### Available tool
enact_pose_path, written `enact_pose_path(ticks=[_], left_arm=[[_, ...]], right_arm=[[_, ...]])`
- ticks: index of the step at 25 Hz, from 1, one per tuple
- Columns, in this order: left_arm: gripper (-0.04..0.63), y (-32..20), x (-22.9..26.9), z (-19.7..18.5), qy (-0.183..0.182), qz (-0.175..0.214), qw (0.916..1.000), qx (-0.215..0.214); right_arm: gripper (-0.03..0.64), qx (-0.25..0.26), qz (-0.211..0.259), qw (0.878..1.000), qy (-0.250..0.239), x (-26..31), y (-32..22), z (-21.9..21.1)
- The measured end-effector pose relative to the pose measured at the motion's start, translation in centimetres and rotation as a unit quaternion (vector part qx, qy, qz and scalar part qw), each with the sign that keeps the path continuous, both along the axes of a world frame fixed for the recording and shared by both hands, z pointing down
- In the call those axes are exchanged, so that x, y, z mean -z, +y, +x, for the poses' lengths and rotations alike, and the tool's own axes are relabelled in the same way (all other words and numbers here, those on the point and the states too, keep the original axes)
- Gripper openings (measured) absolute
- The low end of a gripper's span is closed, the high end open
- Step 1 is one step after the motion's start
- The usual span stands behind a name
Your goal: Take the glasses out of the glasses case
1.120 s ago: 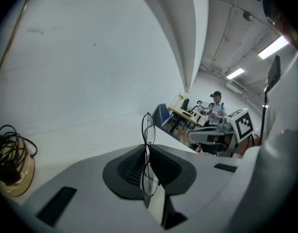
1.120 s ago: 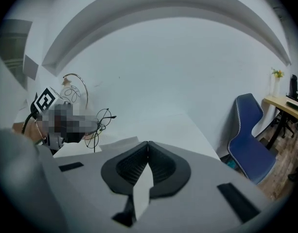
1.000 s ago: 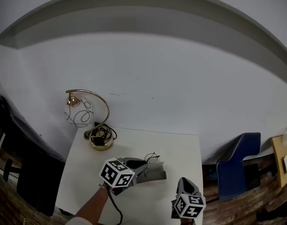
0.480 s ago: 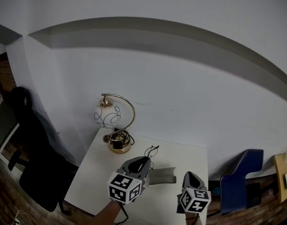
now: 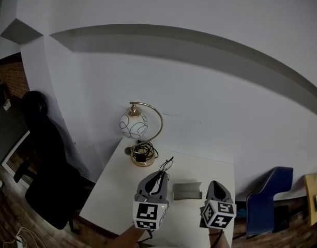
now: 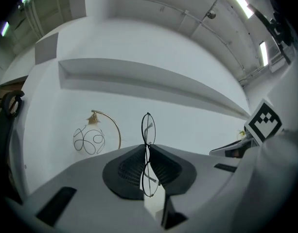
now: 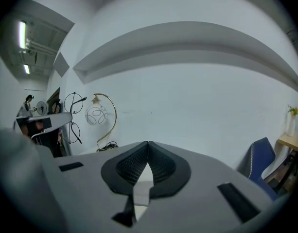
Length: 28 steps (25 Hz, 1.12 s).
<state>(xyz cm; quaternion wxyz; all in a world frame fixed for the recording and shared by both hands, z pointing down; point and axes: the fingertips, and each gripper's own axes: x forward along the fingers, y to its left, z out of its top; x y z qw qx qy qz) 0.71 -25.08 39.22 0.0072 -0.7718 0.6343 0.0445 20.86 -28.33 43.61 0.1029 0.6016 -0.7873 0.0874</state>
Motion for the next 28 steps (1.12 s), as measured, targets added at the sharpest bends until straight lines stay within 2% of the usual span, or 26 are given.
enact_pose_path(ticks=[9,13,28], left_arm=[[0.043,-0.6,-0.7,-0.9,0.011,-0.012,0.9999,0.002],[0.043,-1.0,-1.0,-0.7,0.011,-0.016,0.9998,-0.001],[0.043,-2.1,-2.0,0.1,0.004,-0.027,0.9996,-0.008]], right_arm=[[0.032,-0.029,-0.006,1.0,-0.003,-0.6,0.8,1.6],[0.032,-0.037,-0.001,0.999,0.016,-0.3,0.9,2.1],[0.032,-0.052,-0.011,0.999,0.002,-1.2,0.3,3.4]])
